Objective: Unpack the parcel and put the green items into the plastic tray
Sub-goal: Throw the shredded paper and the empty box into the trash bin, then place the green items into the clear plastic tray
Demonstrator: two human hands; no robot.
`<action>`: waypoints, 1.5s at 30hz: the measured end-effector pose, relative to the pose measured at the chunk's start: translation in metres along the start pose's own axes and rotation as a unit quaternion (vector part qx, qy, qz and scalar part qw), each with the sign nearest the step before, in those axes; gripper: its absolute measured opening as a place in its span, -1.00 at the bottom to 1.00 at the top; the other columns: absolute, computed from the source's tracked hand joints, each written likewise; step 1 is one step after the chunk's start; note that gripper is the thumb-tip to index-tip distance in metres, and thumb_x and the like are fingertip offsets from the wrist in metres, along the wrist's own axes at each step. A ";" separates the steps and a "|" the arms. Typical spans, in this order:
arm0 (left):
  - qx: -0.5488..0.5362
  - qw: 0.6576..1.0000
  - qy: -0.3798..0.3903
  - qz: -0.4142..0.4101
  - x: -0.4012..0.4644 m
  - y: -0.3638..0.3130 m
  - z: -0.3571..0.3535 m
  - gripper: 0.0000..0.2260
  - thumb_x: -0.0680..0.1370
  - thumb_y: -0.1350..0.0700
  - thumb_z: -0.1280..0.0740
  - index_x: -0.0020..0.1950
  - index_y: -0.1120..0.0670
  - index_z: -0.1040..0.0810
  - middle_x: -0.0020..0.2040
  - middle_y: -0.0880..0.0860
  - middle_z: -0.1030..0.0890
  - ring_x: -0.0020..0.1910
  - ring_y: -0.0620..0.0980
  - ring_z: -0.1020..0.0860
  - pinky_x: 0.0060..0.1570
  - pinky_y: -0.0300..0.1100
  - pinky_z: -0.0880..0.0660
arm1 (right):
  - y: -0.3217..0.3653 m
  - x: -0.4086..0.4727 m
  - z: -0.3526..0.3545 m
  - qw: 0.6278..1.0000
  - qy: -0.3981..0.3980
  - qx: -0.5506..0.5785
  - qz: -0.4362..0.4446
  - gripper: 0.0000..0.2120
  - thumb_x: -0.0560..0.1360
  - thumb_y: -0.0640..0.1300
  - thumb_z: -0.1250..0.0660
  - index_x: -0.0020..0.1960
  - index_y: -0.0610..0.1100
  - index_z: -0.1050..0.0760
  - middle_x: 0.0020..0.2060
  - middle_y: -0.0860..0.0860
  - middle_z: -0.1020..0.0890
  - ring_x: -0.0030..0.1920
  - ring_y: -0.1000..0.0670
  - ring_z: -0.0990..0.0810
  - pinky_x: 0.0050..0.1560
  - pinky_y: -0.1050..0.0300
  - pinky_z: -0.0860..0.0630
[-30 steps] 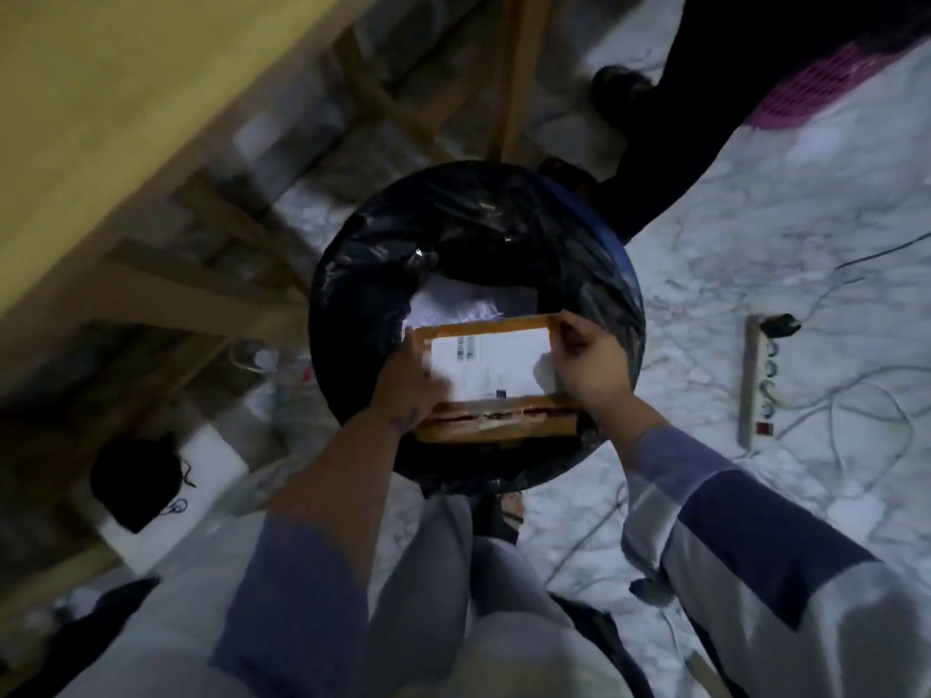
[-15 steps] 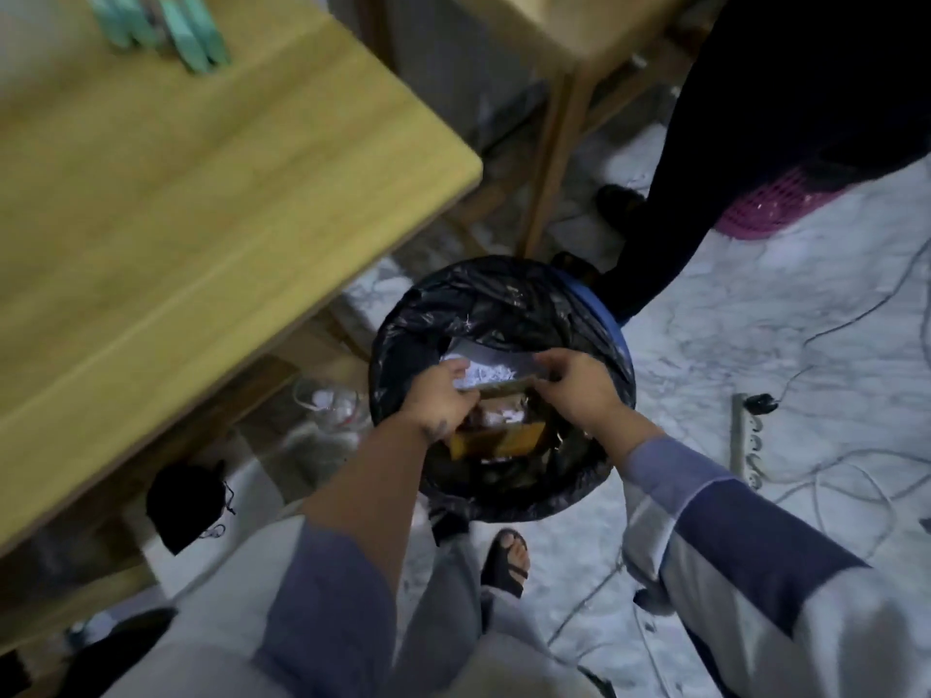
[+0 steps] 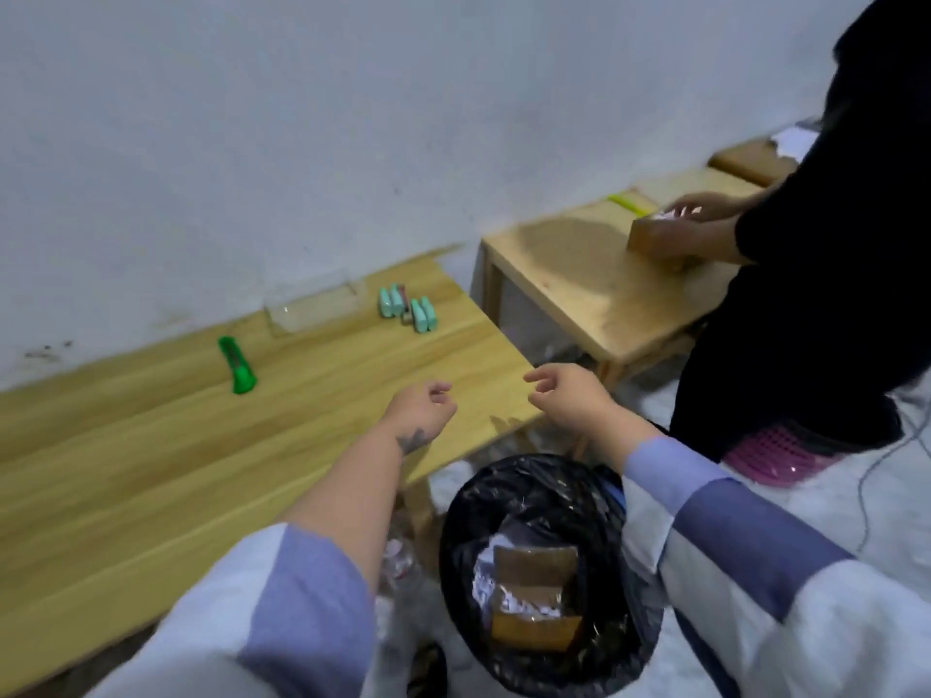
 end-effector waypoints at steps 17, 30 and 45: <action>0.088 0.976 -0.191 0.056 0.147 0.085 0.215 -0.40 0.52 -0.03 -0.38 0.49 0.10 -0.25 0.49 0.12 -0.24 0.43 0.14 -0.31 0.37 -0.04 -0.28 | 0.152 0.202 -0.077 0.998 -0.014 -0.065 0.002 -0.55 0.50 -0.08 -0.27 0.38 -0.04 -0.37 0.26 -0.17 -0.52 0.25 -0.20 -0.50 0.19 0.02 -0.43; 0.063 0.974 -0.191 0.103 0.226 0.146 0.237 0.05 0.36 -0.33 -0.38 0.58 0.07 0.16 0.59 0.04 0.06 0.56 0.08 -0.01 0.50 0.03 -0.12 | 0.141 0.296 -0.108 0.991 -0.104 -0.050 -0.074 -0.63 0.58 -0.03 -0.15 0.34 -0.08 -0.46 0.30 -0.17 -0.49 0.28 -0.19 -0.46 0.28 0.05 -0.37; 0.010 0.978 -0.185 0.097 0.221 0.138 0.235 0.01 0.40 -0.24 -0.40 0.57 -0.01 0.22 0.59 -0.01 0.10 0.55 0.08 -0.05 0.43 -0.02 -0.19 | 0.171 0.304 -0.130 0.984 -0.028 -0.134 -0.114 -0.35 0.37 0.18 -0.37 0.37 0.04 -0.25 0.28 -0.10 -0.34 0.28 -0.21 -0.31 0.18 -0.08 -0.43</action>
Point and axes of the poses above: each hand's wrist, its own x-axis towards the middle knuckle, its own z-axis out of the back of the hand, y = z × x, the point moved 5 cm from there along x, towards the middle knuckle
